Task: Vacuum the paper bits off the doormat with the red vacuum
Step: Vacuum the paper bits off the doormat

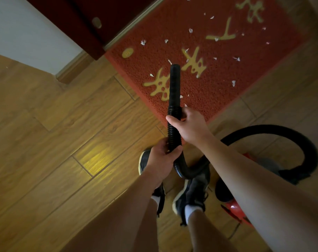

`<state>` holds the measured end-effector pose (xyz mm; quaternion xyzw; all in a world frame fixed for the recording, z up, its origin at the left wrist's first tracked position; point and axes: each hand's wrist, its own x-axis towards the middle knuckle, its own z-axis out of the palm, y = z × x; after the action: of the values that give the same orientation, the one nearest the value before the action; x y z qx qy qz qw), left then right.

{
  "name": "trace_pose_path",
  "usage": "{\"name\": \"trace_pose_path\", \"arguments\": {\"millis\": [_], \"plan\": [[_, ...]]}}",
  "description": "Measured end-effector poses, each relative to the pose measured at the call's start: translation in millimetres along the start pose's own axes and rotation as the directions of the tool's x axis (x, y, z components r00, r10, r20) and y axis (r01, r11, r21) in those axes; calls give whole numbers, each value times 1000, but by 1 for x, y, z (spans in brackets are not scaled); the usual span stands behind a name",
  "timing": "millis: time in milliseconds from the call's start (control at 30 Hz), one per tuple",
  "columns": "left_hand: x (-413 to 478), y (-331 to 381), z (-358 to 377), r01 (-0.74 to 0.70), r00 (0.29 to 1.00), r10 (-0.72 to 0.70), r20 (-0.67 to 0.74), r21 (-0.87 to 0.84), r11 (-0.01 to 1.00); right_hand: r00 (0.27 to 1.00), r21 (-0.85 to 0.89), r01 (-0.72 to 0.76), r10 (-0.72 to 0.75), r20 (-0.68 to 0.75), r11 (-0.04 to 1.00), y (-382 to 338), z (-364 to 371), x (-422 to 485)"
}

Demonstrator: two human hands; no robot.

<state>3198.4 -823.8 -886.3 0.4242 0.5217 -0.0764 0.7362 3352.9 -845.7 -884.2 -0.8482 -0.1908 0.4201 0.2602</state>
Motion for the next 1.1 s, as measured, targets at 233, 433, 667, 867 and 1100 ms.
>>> {"name": "trace_pose_path", "arguments": {"millis": [233, 433, 667, 867, 1100], "plan": [[2, -9, 12, 54, 999, -54, 3, -8, 998, 995, -53, -76, 79, 68, 996, 19, 2, 9], [-3, -20, 32, 135, 991, -136, -15, -71, 988, 977, -71, -120, 130, 171, 990, 38, -1, 4], [-4, -34, 53, 176, 983, -179, -36, -85, 981, 952, 10, -186, 178, 249, 983, 62, -8, 4], [-3, -39, 68, 201, 978, -205, -44, -76, 977, 941, 55, -214, 191, 278, 975, 81, -14, 5], [0, -47, 78, 232, 972, -234, -35, -34, 972, 930, 74, -265, 234, 281, 961, 101, -16, 3]]}}
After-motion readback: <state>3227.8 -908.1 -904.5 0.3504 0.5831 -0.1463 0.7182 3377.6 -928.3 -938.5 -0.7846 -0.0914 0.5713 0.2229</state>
